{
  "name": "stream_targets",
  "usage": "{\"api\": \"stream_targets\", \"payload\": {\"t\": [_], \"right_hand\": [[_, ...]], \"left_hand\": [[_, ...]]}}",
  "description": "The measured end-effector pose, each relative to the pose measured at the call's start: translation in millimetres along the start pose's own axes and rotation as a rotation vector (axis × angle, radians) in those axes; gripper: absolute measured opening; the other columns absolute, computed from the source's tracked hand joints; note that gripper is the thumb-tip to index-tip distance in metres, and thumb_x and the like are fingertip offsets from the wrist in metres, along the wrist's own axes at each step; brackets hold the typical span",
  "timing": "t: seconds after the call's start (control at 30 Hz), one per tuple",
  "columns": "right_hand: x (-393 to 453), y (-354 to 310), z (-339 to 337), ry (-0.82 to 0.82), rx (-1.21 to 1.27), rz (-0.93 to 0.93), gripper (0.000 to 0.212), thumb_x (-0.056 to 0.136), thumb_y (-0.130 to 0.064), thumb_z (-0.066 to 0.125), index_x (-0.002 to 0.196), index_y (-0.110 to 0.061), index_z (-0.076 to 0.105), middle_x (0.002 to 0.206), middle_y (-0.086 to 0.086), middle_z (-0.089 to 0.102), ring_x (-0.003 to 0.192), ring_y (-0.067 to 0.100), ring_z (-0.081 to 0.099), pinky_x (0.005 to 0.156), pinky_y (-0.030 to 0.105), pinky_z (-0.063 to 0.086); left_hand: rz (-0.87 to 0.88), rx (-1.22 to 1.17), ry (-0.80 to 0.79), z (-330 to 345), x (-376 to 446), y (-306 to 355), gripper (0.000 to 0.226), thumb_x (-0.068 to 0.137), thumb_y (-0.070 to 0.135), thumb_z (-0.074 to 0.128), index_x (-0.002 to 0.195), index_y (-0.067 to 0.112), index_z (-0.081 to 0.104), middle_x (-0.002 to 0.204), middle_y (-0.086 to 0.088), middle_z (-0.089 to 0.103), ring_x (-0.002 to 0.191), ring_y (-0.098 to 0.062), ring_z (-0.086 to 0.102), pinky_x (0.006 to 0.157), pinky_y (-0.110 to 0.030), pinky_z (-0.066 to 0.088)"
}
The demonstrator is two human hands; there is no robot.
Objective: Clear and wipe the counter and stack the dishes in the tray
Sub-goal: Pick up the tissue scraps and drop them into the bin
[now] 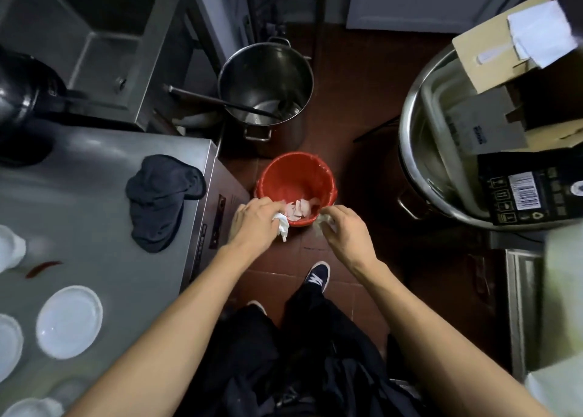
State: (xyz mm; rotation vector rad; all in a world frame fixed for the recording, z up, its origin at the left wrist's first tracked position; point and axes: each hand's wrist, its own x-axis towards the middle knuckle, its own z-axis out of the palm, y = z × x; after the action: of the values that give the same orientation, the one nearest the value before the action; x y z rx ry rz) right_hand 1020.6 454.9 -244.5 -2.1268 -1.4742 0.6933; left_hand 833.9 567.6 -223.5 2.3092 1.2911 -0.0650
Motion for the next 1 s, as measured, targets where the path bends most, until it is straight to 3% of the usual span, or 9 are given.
{"api": "stream_targets", "payload": {"t": [0.43,0.6,0.73,1.0], "right_hand": [[73.6,38.3,33.5,-0.122,-0.021,0.124,0.022,0.085,-0.015,0.066,0.107,-0.020,0.067,0.099,0.000,0.068,0.092,0.023,0.062,0.079,0.038,0.050],[112.0,48.9,63.2,-0.142,-0.045,0.233,0.007,0.084,-0.013,0.064,0.091,-0.015,0.065,0.087,0.001,0.063,0.083,0.026,0.059,0.070,0.036,0.044],[146.6,63.9,100.4,-0.162,-0.017,0.286,0.020,0.084,-0.013,0.062,0.102,-0.017,0.068,0.094,0.004,0.067,0.087,0.027,0.060,0.075,0.039,0.048],[188.5,115.8,161.1,-0.242,-0.002,0.378,0.019,0.085,-0.011,0.056,0.101,-0.011,0.066,0.094,0.012,0.066,0.088,0.033,0.060,0.075,0.042,0.049]], "left_hand": [[-0.061,-0.044,-0.124,31.9,88.3,-28.0,0.022,0.085,0.015,0.064,0.104,0.026,0.070,0.105,0.005,0.066,0.105,-0.023,0.058,0.091,-0.039,0.044],[-0.088,-0.118,-0.157,48.2,139.6,-41.4,0.027,0.086,0.014,0.062,0.106,0.028,0.071,0.119,0.004,0.066,0.108,-0.024,0.059,0.090,-0.036,0.044],[-0.093,-0.107,-0.205,68.9,186.3,-54.2,0.028,0.088,0.014,0.060,0.110,0.027,0.070,0.111,0.003,0.064,0.101,-0.026,0.058,0.086,-0.035,0.042],[-0.192,-0.097,-0.325,137.5,250.4,-101.6,0.030,0.086,0.014,0.060,0.108,0.032,0.069,0.119,0.007,0.063,0.106,-0.027,0.061,0.086,-0.033,0.046]]}}
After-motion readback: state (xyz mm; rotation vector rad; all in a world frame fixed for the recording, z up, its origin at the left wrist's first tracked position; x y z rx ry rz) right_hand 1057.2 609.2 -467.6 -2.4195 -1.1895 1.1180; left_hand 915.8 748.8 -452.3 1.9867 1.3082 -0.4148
